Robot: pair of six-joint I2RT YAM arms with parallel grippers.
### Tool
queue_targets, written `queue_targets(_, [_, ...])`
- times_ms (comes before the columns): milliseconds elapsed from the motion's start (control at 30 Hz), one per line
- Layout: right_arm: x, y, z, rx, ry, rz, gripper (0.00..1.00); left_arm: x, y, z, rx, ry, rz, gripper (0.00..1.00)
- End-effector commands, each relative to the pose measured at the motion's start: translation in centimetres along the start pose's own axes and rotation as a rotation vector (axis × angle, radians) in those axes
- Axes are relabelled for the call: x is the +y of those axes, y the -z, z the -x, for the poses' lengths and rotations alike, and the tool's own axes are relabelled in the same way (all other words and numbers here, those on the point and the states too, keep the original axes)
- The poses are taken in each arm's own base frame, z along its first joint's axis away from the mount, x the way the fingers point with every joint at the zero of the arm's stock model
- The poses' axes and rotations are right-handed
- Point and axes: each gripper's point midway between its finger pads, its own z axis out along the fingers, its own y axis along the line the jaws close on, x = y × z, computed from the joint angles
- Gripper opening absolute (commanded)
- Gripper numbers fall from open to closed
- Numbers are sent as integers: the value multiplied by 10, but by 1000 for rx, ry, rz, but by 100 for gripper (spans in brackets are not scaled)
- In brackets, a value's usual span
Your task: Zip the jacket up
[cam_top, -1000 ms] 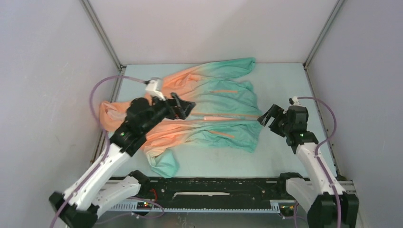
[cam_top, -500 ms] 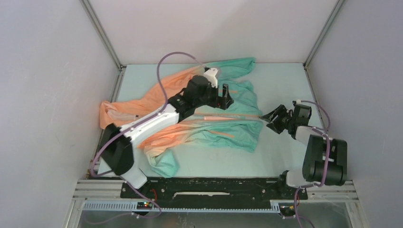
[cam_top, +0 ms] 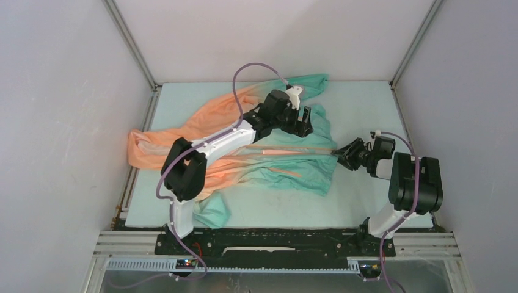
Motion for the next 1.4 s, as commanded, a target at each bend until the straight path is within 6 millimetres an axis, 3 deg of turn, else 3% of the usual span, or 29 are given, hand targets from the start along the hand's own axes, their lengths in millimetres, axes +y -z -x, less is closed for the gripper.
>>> queue_targets(0, [10, -3, 7, -16, 45, 68, 41, -17, -9, 11, -17, -6, -88, 84])
queue_targets(67, [15, -2, 6, -14, 72, 85, 33, -23, -12, 6, -2, 24, -130, 80])
queue_targets(167, [26, 1, 5, -19, 136, 136, 11, -32, -18, 1, 7, 75, -186, 77])
queue_targets(267, [45, 9, 4, -34, 223, 238, 0, -42, -25, -4, 25, 127, -249, 76])
queue_targets(400, [67, 23, -2, -68, 331, 366, 0, -52, -37, -14, 70, 196, -328, 72])
queue_targets(500, [72, 32, -10, -86, 376, 407, 0, -58, -43, -10, 57, 207, -385, 70])
queue_targets(700, [89, 55, -29, -126, 484, 543, 0, -70, -52, -24, 121, 246, -545, 72])
queue_targets(833, [98, 69, -41, -133, 515, 626, 0, -87, -46, -22, 126, 267, -717, 76])
queue_targets(1033, [102, 73, -42, -132, 508, 656, 0, -89, -47, -35, 165, 233, -759, 78])
queue_targets(1167, [102, 75, -37, -153, 509, 650, 0, -99, -36, -39, 184, 216, -844, 62])
queue_targets(1367, [91, 69, -33, -146, 471, 602, 0, -94, -23, -38, 150, 224, -867, 46])
